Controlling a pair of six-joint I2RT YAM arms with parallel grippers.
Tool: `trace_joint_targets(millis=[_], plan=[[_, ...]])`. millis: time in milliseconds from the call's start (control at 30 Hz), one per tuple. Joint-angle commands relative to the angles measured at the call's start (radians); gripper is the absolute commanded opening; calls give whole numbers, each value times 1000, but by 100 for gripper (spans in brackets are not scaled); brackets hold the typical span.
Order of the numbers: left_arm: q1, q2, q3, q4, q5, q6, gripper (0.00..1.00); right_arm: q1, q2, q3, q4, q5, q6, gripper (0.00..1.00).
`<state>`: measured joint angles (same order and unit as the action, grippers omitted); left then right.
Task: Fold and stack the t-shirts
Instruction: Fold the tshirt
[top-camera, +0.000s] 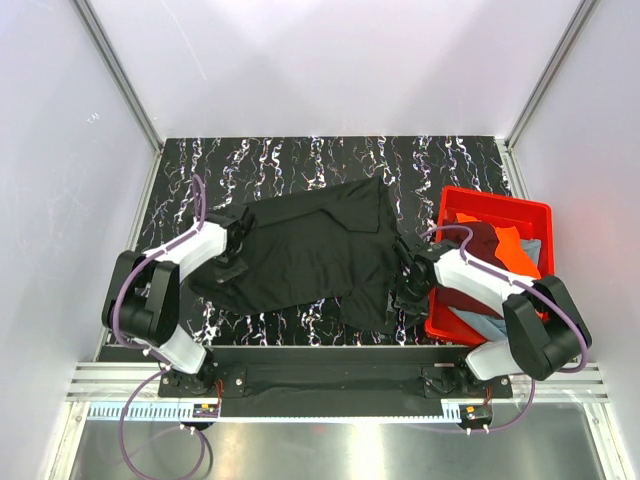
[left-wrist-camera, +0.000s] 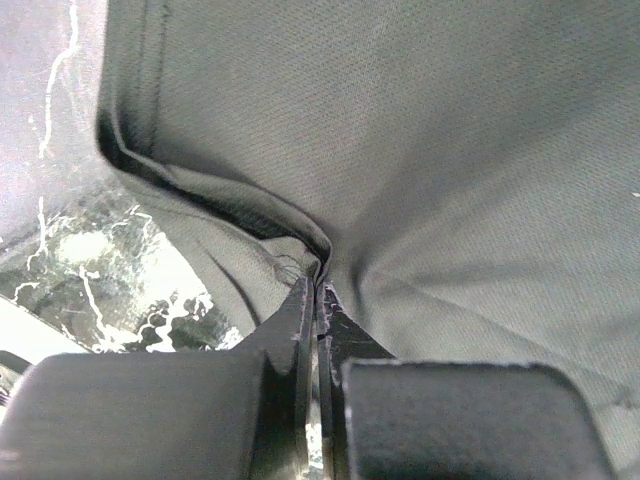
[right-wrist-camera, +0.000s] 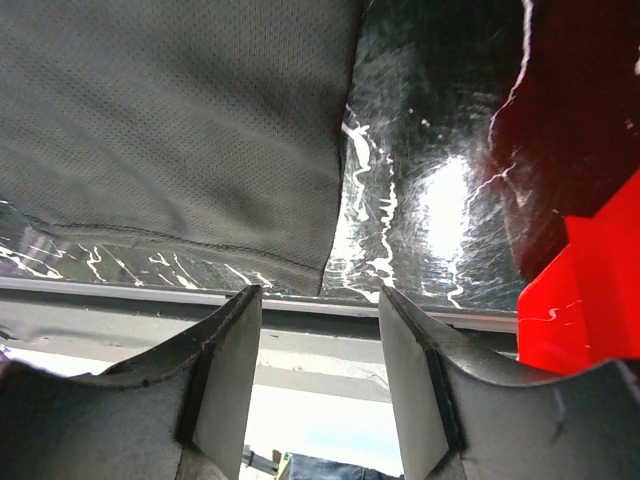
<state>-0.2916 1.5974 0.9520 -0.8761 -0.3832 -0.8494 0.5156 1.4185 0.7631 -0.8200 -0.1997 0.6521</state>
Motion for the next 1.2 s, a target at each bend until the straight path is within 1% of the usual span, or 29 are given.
trace_joint_targets(millis=[0,200,333,433,567,600,667,700,800,900,933,1000,1100,1167], plan=[[-3,-66,10,-21,-40,-2,0,20,-3,-10,-10,26,18,58],[-1,-79,-13,-12,-23,-10,0,32,14,-42,38,8,43,57],[-3,-86,-28,-6,-20,-10,0,47,60,-51,76,-6,55,56],[-3,-97,-32,-6,-16,-13,0,54,68,-61,93,-14,61,52],[-1,-109,-29,-12,-19,-14,0,55,65,-73,107,-20,69,43],[-3,-116,-30,-14,-20,-17,0,57,66,-74,120,-23,69,38],[-1,-123,-33,-14,-22,-20,0,55,71,-74,128,-29,69,33],[-1,-128,-35,-15,-20,-23,0,55,72,-74,139,-32,70,29],[-3,-137,-42,-17,-20,-31,0,55,73,-76,148,-44,73,24],[-3,-140,-44,-24,-22,-34,0,55,47,-74,154,-27,81,2],[-1,-142,-42,-29,-25,-36,0,55,34,-70,151,-8,84,0],[-3,-152,-47,-46,-36,-48,0,55,10,-58,124,17,90,0],[2,-183,-55,-75,-43,-68,0,54,-68,-10,64,57,87,0],[6,-209,-62,-90,-49,-77,0,54,-90,36,26,98,70,0]])
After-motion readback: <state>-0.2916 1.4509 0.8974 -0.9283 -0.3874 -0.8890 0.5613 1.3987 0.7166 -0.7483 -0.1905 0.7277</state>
